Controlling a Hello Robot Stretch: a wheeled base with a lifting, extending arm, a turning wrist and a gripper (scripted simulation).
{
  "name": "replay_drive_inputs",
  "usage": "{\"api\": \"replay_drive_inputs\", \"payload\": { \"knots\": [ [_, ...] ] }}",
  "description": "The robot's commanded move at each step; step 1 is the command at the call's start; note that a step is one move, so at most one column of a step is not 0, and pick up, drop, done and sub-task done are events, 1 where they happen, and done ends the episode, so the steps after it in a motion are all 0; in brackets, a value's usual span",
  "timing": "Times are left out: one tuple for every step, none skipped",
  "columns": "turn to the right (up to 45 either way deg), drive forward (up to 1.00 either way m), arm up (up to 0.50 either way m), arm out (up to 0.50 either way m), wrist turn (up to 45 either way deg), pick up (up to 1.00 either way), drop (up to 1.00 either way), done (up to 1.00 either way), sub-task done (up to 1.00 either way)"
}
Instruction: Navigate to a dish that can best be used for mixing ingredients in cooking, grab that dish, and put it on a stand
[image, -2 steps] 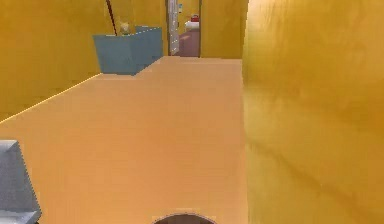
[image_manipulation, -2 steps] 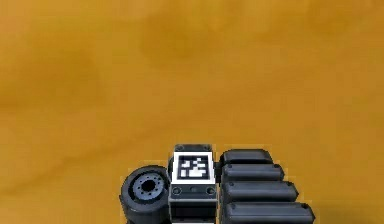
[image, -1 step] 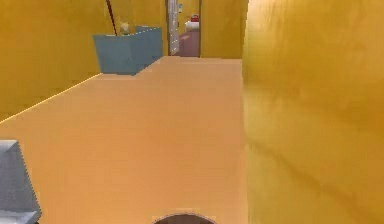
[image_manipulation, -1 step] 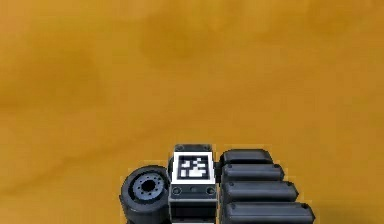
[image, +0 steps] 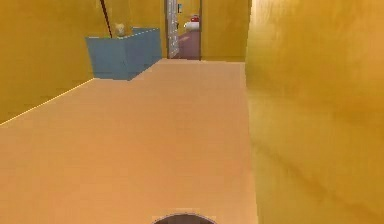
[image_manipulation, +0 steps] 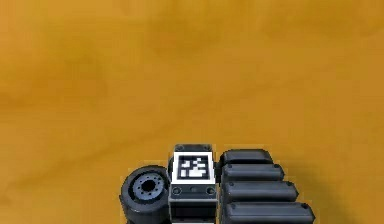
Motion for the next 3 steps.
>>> {"api": "replay_drive_inputs", "payload": {
  "knots": [
    [0.0,1.0,0.0,0.0,0.0,0.0,0.0,0.0,0.0],
    [0.0,1.0,0.0,0.0,0.0,0.0,0.0,0.0,0.0],
    [0.0,1.0,0.0,0.0,0.0,0.0,0.0,0.0,0.0]
  ]
}}
